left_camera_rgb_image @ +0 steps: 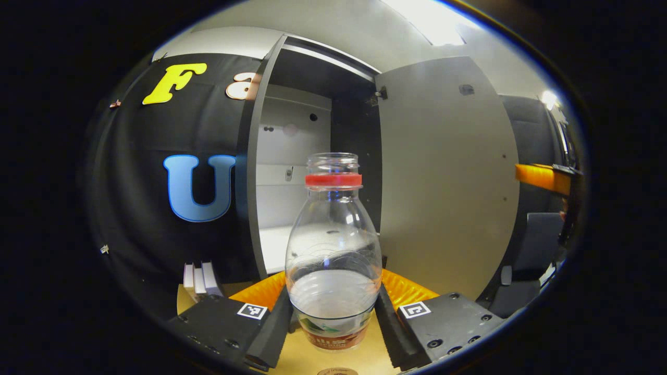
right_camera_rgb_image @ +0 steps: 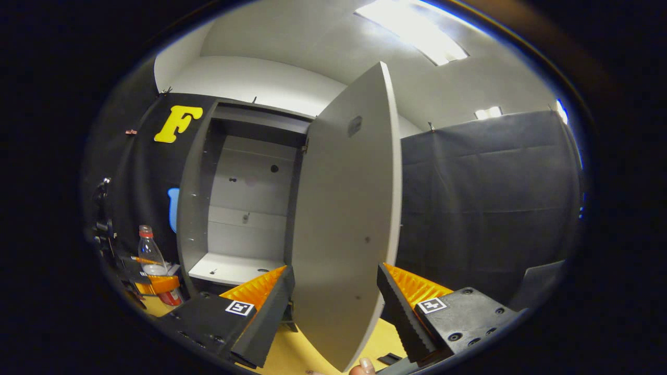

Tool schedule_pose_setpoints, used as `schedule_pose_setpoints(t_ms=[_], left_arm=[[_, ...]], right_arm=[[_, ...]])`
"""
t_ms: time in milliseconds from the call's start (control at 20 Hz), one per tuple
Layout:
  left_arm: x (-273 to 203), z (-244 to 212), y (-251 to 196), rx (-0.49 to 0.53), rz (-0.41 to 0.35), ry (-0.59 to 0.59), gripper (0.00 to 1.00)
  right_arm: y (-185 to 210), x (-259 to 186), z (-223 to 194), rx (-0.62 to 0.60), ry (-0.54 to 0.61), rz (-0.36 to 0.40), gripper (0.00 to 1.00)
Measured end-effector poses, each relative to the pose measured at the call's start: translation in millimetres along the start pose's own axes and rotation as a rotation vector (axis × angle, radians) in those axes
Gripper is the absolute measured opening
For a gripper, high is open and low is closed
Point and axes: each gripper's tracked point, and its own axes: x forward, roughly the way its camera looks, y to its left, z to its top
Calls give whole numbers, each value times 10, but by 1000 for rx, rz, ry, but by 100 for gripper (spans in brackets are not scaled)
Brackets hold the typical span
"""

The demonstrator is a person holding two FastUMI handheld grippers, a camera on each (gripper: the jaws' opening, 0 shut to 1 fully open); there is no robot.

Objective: Open the cabinet door with the right hand, grasp the bottle in the cabinet with the left hand and place it on the coaster, then close the cabinet door with the right hand.

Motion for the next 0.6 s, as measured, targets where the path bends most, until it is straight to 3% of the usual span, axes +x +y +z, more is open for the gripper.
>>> schedule_pose_setpoints(t_ms=[300, 600], left_arm=[[-238, -833, -151, -45, -3, -10, 77], [-274, -1770, -218, -84, 8, 32, 77]], right_arm=[[735, 375, -363, 20, 5, 116, 97], [1247, 502, -1075, 3, 137, 226, 98]])
